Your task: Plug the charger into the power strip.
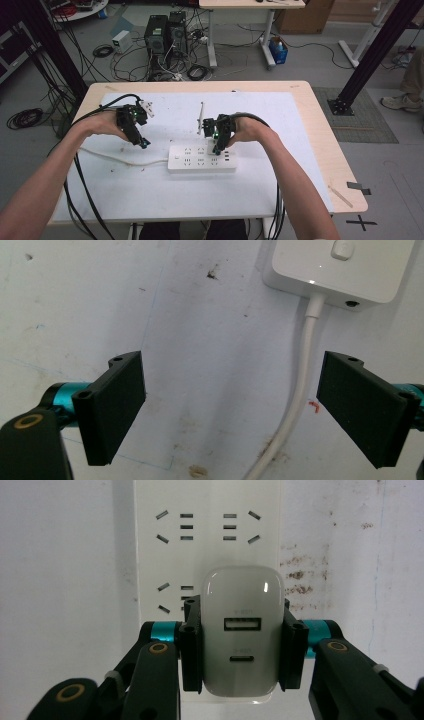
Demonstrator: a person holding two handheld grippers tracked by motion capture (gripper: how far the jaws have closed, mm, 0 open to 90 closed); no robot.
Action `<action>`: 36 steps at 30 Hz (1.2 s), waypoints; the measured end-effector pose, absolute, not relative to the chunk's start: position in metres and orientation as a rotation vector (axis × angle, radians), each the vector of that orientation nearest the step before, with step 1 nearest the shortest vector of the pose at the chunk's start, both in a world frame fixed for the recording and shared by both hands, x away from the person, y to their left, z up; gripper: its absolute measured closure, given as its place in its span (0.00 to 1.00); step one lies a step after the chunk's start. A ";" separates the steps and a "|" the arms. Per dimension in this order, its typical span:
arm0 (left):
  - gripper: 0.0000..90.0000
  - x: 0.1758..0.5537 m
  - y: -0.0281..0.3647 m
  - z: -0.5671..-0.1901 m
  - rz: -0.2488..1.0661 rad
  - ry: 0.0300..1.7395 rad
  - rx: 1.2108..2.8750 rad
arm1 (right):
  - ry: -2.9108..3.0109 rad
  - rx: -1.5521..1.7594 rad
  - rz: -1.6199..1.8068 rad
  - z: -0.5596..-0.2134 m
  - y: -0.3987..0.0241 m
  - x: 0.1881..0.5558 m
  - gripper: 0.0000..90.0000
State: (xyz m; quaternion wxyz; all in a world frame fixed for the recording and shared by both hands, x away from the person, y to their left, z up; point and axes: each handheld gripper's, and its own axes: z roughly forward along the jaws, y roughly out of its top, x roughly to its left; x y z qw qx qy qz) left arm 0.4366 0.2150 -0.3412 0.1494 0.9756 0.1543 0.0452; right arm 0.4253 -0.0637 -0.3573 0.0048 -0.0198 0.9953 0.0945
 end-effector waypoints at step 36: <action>0.14 0.430 0.225 -0.338 0.148 0.479 2.775 | 3.095 -0.072 0.306 -0.367 -0.064 0.422 0.70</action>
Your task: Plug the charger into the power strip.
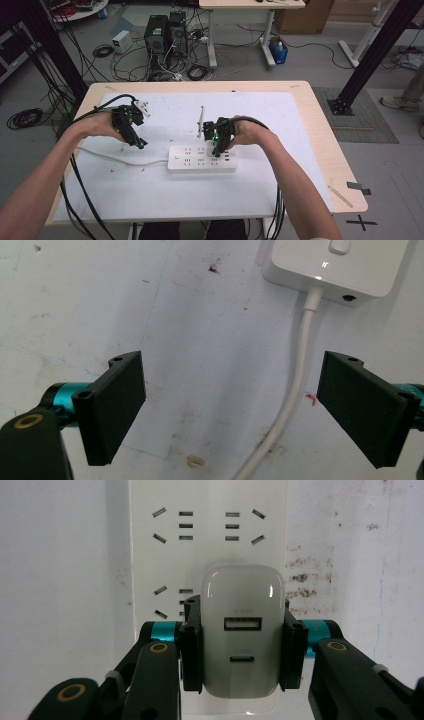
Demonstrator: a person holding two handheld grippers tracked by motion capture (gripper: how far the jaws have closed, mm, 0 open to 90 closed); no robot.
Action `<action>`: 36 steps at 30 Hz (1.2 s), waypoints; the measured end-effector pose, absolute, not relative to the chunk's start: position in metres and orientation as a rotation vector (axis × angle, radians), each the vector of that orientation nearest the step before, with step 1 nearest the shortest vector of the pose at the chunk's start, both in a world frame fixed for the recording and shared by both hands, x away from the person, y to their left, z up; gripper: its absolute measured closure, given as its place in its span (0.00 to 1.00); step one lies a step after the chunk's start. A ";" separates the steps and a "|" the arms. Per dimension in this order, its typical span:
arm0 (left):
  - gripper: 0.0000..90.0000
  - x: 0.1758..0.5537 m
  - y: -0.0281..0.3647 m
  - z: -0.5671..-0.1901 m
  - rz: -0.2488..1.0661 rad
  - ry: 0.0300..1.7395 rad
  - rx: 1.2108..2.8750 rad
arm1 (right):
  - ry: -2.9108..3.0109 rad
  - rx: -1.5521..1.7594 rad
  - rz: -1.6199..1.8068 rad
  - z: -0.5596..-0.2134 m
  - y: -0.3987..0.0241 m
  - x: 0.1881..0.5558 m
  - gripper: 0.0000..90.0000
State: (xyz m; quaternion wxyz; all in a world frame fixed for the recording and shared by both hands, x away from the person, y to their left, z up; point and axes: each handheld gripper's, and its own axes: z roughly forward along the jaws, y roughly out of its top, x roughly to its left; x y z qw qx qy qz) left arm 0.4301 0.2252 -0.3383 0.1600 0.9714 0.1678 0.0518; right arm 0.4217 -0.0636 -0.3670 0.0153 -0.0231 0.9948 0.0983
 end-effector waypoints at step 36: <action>0.14 0.429 0.237 -0.333 0.163 0.497 2.747 | 3.109 -0.041 0.428 -0.373 -0.068 0.427 0.67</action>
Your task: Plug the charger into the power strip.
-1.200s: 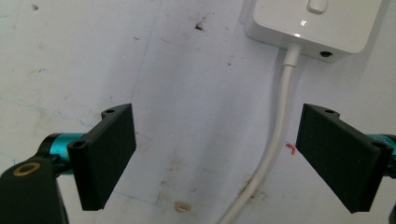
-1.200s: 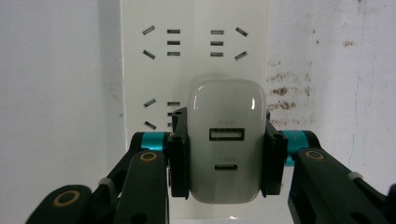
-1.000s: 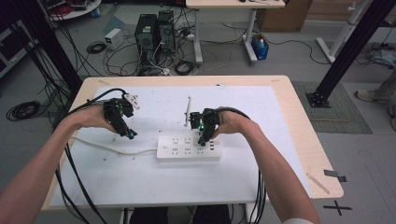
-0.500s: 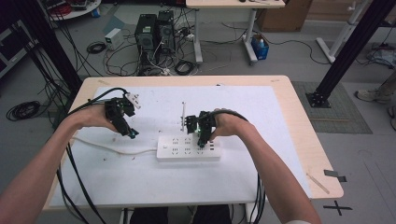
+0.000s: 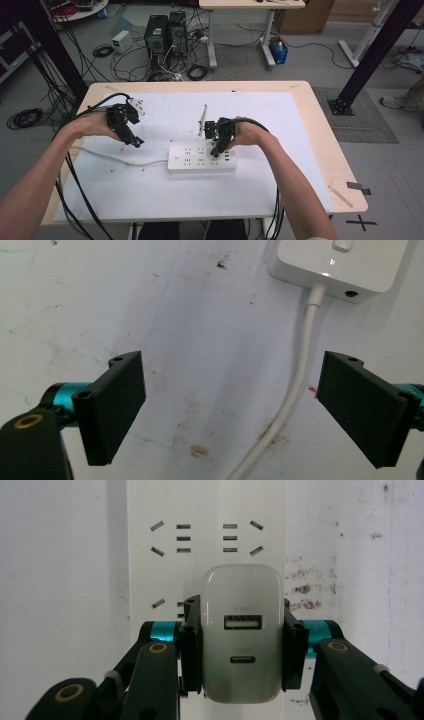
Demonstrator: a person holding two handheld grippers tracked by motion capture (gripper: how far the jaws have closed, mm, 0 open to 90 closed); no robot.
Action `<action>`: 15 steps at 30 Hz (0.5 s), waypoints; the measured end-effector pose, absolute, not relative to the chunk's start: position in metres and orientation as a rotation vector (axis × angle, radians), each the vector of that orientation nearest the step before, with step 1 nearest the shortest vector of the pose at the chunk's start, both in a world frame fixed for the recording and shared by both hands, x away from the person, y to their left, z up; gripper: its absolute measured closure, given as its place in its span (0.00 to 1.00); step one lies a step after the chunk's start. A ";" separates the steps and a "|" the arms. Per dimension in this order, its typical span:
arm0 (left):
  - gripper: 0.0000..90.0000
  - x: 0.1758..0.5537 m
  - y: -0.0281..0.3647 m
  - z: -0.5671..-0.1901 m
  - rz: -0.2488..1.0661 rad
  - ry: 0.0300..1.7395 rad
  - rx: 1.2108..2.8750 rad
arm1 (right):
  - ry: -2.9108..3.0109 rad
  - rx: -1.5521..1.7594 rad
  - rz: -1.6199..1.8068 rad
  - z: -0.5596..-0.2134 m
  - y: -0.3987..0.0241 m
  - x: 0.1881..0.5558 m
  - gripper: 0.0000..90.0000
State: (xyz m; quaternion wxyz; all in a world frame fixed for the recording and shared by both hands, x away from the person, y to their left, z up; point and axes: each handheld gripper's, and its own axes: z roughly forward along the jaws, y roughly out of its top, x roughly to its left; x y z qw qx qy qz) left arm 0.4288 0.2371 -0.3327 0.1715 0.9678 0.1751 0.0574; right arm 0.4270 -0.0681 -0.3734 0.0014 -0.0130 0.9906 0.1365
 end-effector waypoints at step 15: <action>0.14 0.425 0.231 -0.334 0.125 0.456 2.771 | 3.027 0.286 0.536 -0.332 -0.108 0.428 0.15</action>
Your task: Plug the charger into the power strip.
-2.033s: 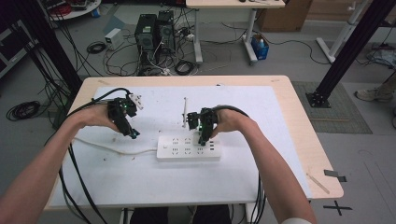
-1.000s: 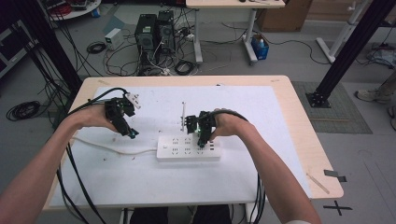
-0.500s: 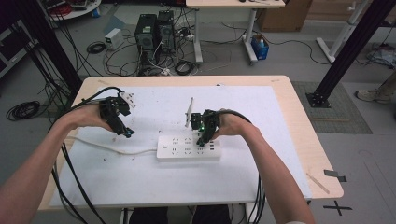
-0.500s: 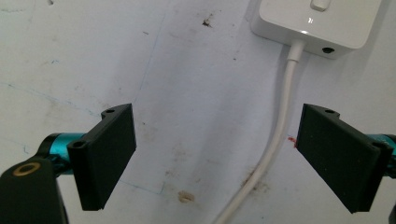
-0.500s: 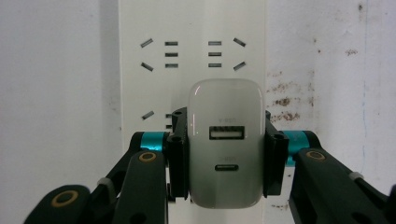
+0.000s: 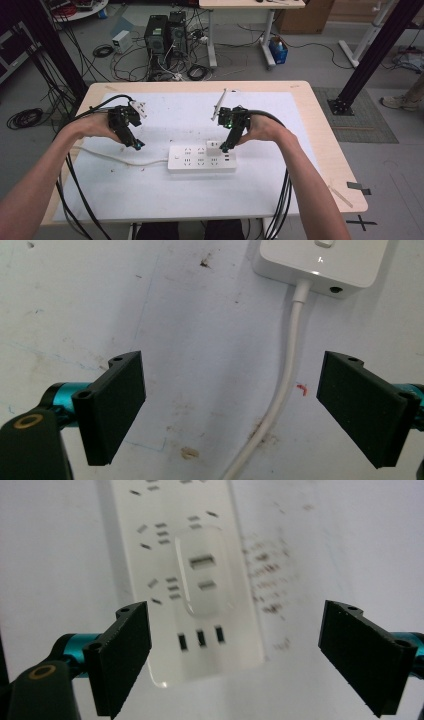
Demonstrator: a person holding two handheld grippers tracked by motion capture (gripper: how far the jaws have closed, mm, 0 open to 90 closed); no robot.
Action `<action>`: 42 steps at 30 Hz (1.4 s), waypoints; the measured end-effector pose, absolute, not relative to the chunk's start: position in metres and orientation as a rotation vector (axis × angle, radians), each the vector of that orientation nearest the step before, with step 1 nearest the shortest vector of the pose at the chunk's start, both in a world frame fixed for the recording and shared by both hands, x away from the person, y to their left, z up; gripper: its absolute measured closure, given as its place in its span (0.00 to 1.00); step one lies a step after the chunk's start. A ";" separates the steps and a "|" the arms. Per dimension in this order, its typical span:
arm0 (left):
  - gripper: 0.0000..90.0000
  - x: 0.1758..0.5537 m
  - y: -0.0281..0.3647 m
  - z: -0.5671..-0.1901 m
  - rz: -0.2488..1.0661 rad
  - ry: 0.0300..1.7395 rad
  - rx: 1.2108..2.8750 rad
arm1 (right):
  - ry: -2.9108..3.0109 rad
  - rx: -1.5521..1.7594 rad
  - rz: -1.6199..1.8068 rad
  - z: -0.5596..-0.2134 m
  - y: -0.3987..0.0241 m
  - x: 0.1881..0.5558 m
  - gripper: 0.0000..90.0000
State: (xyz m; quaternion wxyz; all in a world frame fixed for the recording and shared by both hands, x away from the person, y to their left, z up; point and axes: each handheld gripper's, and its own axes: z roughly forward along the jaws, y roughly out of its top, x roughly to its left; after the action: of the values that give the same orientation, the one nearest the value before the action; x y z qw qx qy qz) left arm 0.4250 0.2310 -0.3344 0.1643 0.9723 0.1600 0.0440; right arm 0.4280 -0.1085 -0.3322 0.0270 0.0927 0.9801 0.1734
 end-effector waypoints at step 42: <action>0.14 0.429 0.229 -0.335 0.111 0.409 2.833 | 2.853 0.580 0.310 -0.301 -0.180 0.428 0.15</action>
State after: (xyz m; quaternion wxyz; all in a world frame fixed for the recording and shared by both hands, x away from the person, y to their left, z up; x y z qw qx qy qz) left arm 0.4287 0.2286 -0.3348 0.1381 0.9795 0.1413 0.0385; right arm 0.4282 -0.1796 -0.3013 0.1068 0.1970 0.9689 0.1053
